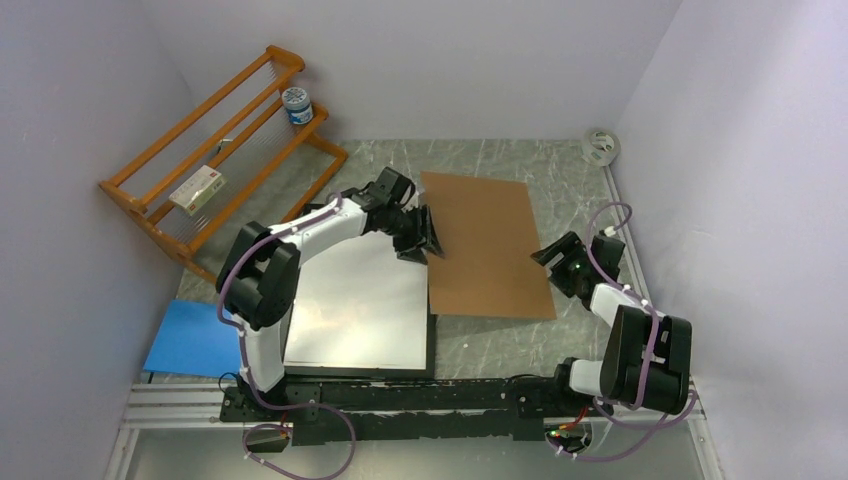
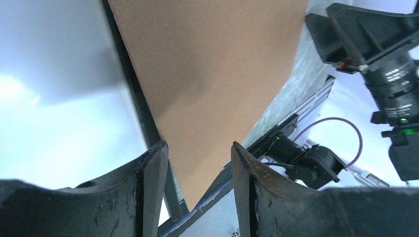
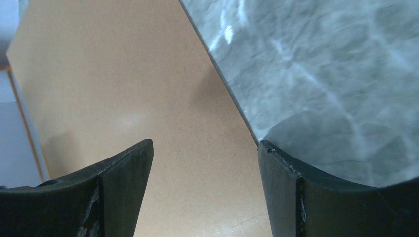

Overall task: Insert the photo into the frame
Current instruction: Place the photo frame item at the center of the board, then pick up the photo frame item at the center of the board.

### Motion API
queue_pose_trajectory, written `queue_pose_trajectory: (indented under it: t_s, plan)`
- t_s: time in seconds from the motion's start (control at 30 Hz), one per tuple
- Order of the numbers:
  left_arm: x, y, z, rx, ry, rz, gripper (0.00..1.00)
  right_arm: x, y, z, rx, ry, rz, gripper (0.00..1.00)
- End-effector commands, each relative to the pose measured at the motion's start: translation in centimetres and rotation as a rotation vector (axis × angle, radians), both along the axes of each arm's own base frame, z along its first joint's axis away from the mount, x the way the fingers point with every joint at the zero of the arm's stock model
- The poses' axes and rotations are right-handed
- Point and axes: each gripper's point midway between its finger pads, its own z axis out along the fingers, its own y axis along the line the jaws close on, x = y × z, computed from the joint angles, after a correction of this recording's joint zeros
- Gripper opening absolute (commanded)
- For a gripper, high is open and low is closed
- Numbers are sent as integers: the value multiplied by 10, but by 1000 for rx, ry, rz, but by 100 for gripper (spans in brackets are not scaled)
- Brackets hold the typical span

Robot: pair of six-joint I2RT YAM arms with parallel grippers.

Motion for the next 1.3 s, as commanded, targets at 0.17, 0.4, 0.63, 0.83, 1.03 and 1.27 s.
queue_pose_trajectory:
  t_s: [0.17, 0.4, 0.63, 0.83, 1.03, 1.27]
  plan:
    - [-11, 16, 9, -51, -42, -33, 54, -56, 76, -27, 279, 263, 155, 80]
    - [-9, 56, -33, 173, -4, 30, 59, -55, 66, -33, 212, 290, 145, 80]
    - [-2, 73, -45, 217, 16, 113, 70, -55, 62, -38, 184, 309, 138, 80]
    - [2, 81, -53, 270, 28, 148, 83, -55, 60, -41, 183, 322, 131, 80]
    - [3, 62, -49, 143, 48, 108, 80, -53, 61, -42, 188, 325, 135, 80]
    - [3, 37, -40, -8, 89, 41, 68, -49, 67, -42, 221, 311, 157, 80]
